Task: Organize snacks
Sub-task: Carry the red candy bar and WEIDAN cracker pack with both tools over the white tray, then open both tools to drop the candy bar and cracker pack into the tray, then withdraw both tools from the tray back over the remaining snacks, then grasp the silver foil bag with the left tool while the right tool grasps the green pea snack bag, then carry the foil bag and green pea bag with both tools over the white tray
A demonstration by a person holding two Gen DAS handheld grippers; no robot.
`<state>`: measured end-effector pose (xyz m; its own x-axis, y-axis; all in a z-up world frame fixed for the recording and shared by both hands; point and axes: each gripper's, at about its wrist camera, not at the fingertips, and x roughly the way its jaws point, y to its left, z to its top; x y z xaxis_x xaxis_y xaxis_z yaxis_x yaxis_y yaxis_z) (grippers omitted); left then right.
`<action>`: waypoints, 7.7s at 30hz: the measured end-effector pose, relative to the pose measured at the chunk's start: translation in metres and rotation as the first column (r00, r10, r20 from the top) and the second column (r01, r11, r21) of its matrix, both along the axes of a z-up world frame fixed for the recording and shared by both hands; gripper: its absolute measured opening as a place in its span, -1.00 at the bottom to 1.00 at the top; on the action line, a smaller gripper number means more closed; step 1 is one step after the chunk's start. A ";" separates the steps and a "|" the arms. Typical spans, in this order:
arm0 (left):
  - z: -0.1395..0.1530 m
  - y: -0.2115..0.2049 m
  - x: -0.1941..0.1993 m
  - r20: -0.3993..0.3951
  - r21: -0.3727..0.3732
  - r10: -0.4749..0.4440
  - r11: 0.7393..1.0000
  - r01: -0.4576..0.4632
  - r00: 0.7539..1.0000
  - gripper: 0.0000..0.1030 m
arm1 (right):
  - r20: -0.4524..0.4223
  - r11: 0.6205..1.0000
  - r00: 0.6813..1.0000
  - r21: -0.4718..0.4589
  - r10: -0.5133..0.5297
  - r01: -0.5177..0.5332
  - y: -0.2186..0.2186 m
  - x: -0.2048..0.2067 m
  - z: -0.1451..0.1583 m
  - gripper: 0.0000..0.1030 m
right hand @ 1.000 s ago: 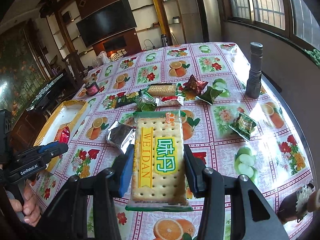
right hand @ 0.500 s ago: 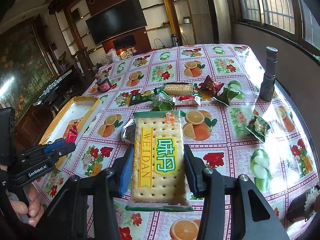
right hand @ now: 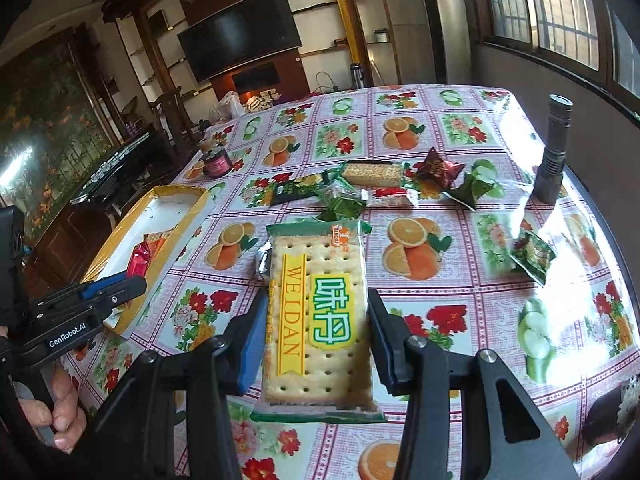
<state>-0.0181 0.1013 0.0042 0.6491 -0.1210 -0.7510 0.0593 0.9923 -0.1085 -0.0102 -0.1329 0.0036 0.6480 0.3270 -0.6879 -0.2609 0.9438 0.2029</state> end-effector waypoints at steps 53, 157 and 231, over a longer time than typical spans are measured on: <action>-0.039 0.187 0.054 -0.060 0.006 0.375 0.927 -0.375 0.925 -0.47 | -0.111 0.912 0.906 0.028 0.409 -0.409 0.290 0.128 -0.045 -0.11; -0.047 -0.087 0.072 -0.117 0.002 -0.029 1.000 0.030 0.993 0.77 | -0.037 0.943 0.942 0.015 -0.333 0.334 -0.149 0.010 -0.035 0.08; -0.016 -0.023 0.016 -0.019 0.051 0.040 0.998 -0.039 0.999 0.24 | -0.038 1.000 0.999 -0.013 0.000 -0.001 -0.014 0.006 -0.032 -0.55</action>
